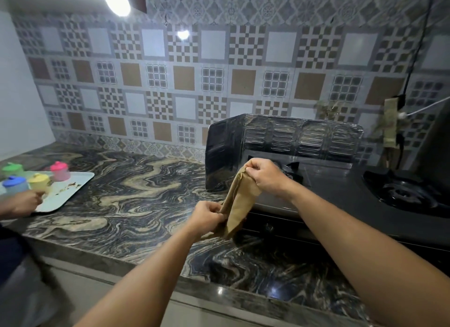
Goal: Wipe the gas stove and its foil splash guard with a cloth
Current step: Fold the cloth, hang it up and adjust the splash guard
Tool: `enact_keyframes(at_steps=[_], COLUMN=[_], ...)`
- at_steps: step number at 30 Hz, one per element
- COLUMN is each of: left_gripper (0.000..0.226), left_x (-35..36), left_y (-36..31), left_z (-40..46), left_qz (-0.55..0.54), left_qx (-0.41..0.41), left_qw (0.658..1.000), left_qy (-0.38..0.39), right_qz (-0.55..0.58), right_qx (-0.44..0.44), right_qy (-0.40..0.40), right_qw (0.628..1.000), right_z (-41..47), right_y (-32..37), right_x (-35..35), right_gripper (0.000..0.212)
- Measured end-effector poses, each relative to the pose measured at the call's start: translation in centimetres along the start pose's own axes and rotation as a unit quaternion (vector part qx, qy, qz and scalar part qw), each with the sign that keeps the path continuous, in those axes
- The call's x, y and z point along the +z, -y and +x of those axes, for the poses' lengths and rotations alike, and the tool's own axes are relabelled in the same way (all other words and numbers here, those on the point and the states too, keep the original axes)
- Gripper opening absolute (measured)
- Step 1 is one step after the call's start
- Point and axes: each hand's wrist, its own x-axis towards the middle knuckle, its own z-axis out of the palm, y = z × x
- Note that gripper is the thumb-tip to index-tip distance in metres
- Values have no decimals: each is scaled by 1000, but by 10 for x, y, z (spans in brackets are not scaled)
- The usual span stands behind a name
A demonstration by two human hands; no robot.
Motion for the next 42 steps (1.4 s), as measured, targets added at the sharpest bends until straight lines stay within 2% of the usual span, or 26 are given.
enact_keyframes(at_steps=[2, 7, 9, 11, 13, 14, 16, 17, 21, 25, 27, 31, 33, 36, 38, 40, 42], left_gripper=[23, 27, 24, 35, 61, 70, 68, 58, 31, 18, 16, 35, 31, 24, 23, 12, 4], left_x=[-5, -17, -18, -16, -11, -8, -2, 0, 0, 3, 10, 41, 81, 92, 88, 85, 79], left_y=[1, -10, -17, -24, -32, -33, -34, -35, -40, -42, -44, -58, -77, -89, -85, -76, -74], left_z=[1, 6, 4, -3, -12, -13, -12, -11, -1, 8, 7, 5, 18, 8, 13, 17, 19], left_qz=[-4, -20, -6, 19, 143, 243, 379, 387, 269, 247, 206, 83, 41, -60, -46, -11, -26], left_qx=[10, 44, 62, 73, 92, 111, 148, 157, 183, 193, 195, 197, 217, 177, 173, 172, 148], left_qw=[999, 996, 996, 996, 984, 961, 908, 903, 940, 938, 949, 973, 975, 980, 983, 985, 988], left_qy=[-41, -70, -71, -52, -57, -72, -100, -106, -105, -146, -138, -80, 12, 62, 40, -6, -25], right_qz=[2, -16, -13, -4, 37, 58, 72, 66, 23, 62, 69, 53, 50, 62, 73, 79, 39], right_qx=[21, 35, 37, 37, 45, 48, 46, 45, 51, 53, 44, 30, 61, 57, 54, 55, 49], right_qy=[-16, -55, -68, -68, -73, -78, -81, -83, -114, -96, -79, -28, -96, -83, -82, -83, -73], right_qw=[1000, 998, 997, 997, 996, 994, 993, 993, 992, 992, 994, 998, 992, 993, 993, 992, 995], right_z=[-1, 0, 1, -1, -3, -3, -3, -2, -1, -4, -5, -12, -19, -23, -23, -27, -32], right_y=[1, 2, 2, 5, 10, 12, 17, 17, 9, 7, 12, 17, -4, -7, -2, -1, -3], right_x=[-8, -25, -30, -35, -38, -40, -44, -46, -53, -51, -44, -48, -78, -90, -87, -89, -96], right_gripper=[25, 28, 33, 30, 24, 21, 21, 23, 30, 27, 27, 27, 26, 26, 28, 29, 29])
